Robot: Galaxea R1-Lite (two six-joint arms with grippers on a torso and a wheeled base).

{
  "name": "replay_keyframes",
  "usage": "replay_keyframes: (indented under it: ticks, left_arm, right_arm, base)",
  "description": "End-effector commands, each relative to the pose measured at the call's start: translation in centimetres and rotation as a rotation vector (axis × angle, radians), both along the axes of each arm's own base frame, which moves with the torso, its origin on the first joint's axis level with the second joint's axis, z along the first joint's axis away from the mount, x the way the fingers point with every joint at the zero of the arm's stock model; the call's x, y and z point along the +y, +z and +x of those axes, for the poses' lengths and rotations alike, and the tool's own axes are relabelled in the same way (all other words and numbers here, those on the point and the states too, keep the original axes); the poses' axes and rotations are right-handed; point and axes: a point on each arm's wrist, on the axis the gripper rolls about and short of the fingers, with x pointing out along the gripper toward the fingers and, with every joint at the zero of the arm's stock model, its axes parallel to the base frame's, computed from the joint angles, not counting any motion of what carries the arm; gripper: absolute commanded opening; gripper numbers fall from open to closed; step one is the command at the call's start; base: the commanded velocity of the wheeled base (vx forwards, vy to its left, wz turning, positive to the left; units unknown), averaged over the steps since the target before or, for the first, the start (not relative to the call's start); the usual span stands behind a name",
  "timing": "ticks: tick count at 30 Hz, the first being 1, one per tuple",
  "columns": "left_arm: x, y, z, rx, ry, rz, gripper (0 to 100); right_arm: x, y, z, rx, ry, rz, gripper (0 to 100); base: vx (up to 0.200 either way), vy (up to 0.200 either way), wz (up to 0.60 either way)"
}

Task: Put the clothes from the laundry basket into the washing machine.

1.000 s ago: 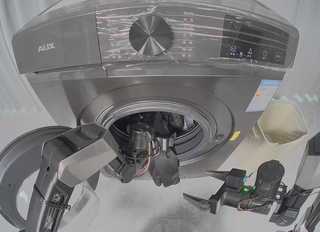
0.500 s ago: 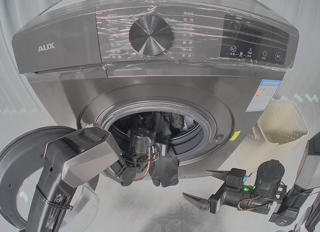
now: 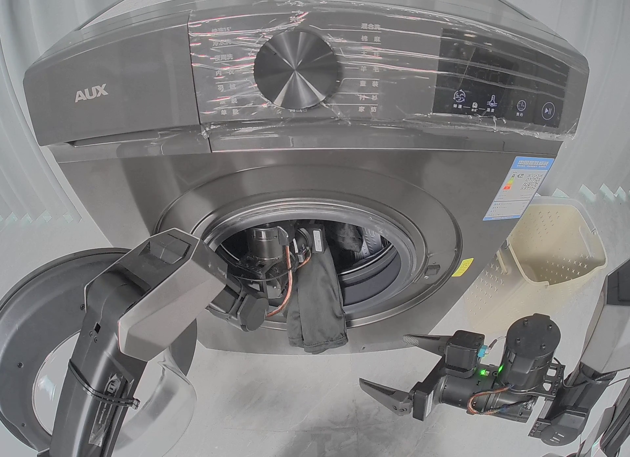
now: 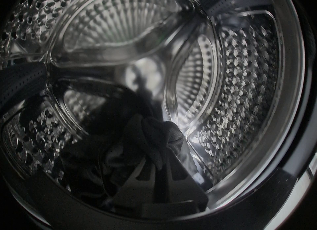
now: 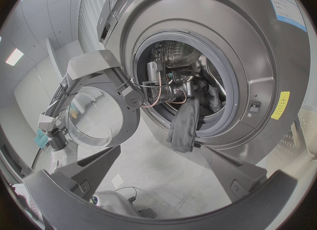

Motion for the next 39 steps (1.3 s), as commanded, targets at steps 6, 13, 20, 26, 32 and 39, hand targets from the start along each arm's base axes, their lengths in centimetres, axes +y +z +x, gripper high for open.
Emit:
replay_keyframes:
  ticks: [6,13,20,26,32,39]
  left_arm:
    - [0.3,0.2,0.6,-0.036,0.023,-0.031,100]
    - [-0.1,-1.3,-1.6,0.058,-0.017,0.021,100]
    - [-0.3,-4.1,-5.3,0.201,-0.100,0.125,100]
    - [0.0,-5.6,-6.3,0.245,-0.109,0.179,100]
    - [0.1,-6.6,-6.3,0.264,-0.107,0.197,100]
    - [0.2,-6.7,-6.1,0.259,-0.108,0.190,0]
  right_arm:
    - [0.0,0.0,0.0,0.002,0.000,-0.001,100]
    - [0.0,0.0,0.0,0.001,0.001,-0.002,100]
    - [0.0,0.0,0.0,0.002,0.000,-0.001,100]
    - [0.0,0.0,0.0,0.002,0.000,-0.001,100]
    - [0.0,0.0,0.0,0.001,0.001,-0.002,100]
    - [0.0,0.0,0.0,0.000,0.002,-0.001,100]
  base:
    - [0.000,0.000,0.00]
    - [0.000,0.000,0.00]
    - [0.000,0.000,0.00]
    - [0.000,0.000,0.00]
    - [0.000,0.000,0.00]
    - [0.000,0.000,0.00]
